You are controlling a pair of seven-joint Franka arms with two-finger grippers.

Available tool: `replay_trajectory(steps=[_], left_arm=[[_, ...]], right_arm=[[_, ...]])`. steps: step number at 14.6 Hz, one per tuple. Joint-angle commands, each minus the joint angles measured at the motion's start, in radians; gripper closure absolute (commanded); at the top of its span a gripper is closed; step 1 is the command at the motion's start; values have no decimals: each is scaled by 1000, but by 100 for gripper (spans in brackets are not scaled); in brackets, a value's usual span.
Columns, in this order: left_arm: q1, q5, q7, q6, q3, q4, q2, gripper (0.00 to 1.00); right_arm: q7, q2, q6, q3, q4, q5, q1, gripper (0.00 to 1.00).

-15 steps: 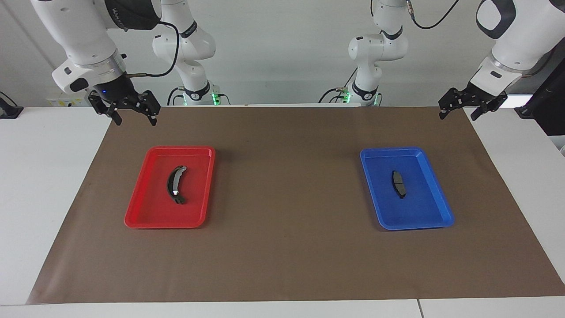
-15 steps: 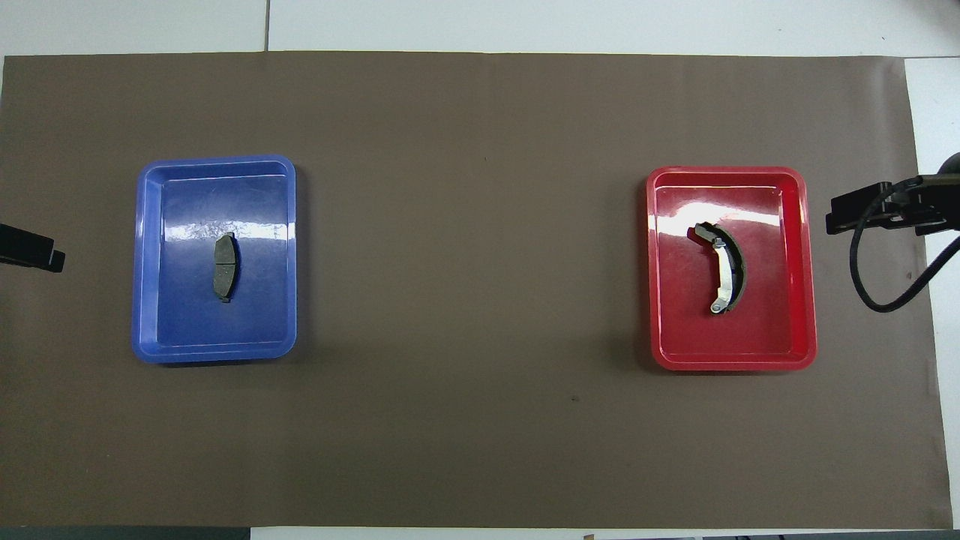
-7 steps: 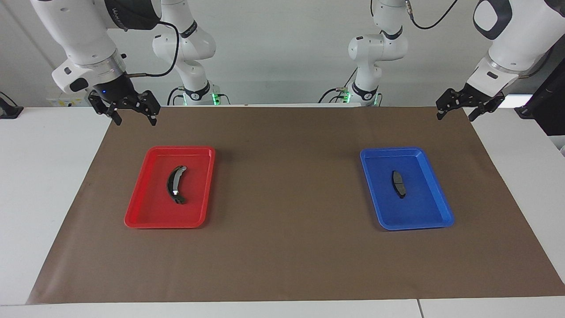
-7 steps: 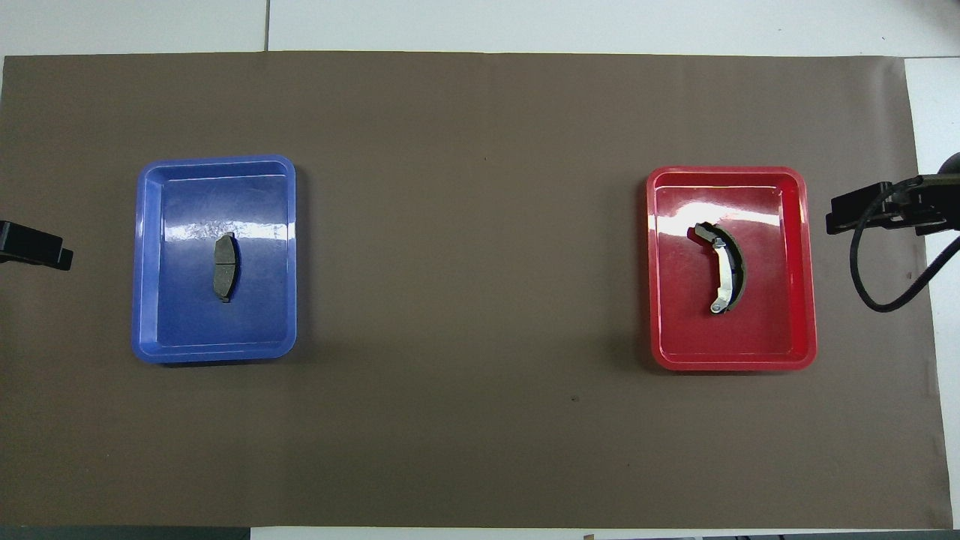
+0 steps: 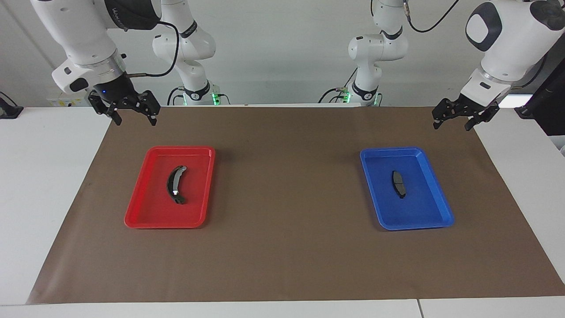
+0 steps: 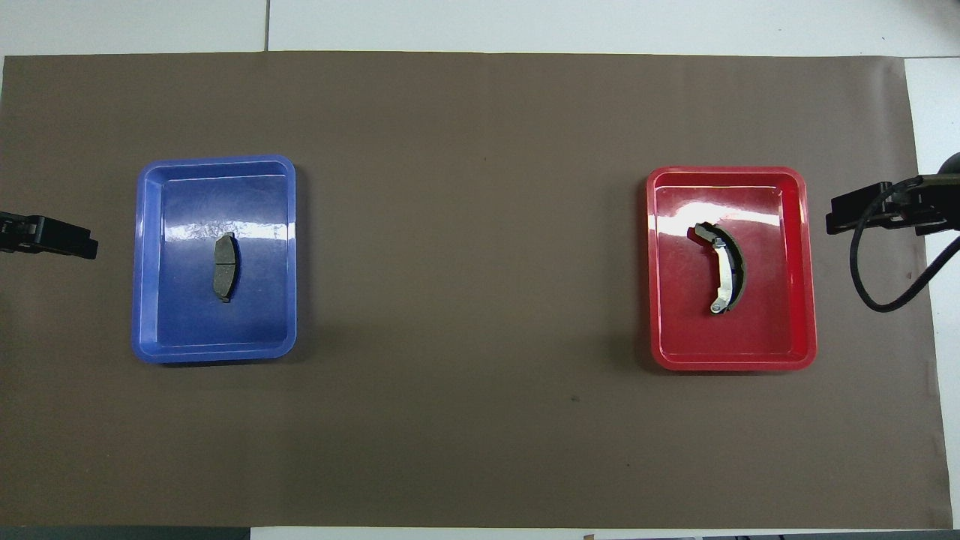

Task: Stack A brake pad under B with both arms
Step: 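Grasp the small pad with the left gripper while the right gripper grasps the curved pad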

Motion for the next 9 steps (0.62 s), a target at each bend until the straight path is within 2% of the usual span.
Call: replay_trajectory(steps=[1, 3, 6, 7, 9], left_arm=[[-20, 17, -16, 130, 5, -122, -15, 1], [-23, 17, -16, 221, 5, -177, 26, 1], [-51, 14, -23, 388, 2, -249, 106, 1], [-54, 14, -39, 429, 2, -274, 125, 1], [-64, 14, -88, 506, 2, -337, 132, 2]], right_arm=[[-16, -20, 11, -1, -33, -4, -4, 0], [-19, -49, 80, -1, -105, -4, -1, 0], [-34, -134, 306, -1, -369, 2, -2, 0], [-49, -132, 360, -1, -429, 2, -2, 0], [-75, -80, 440, -1, -466, 2, -1, 0]])
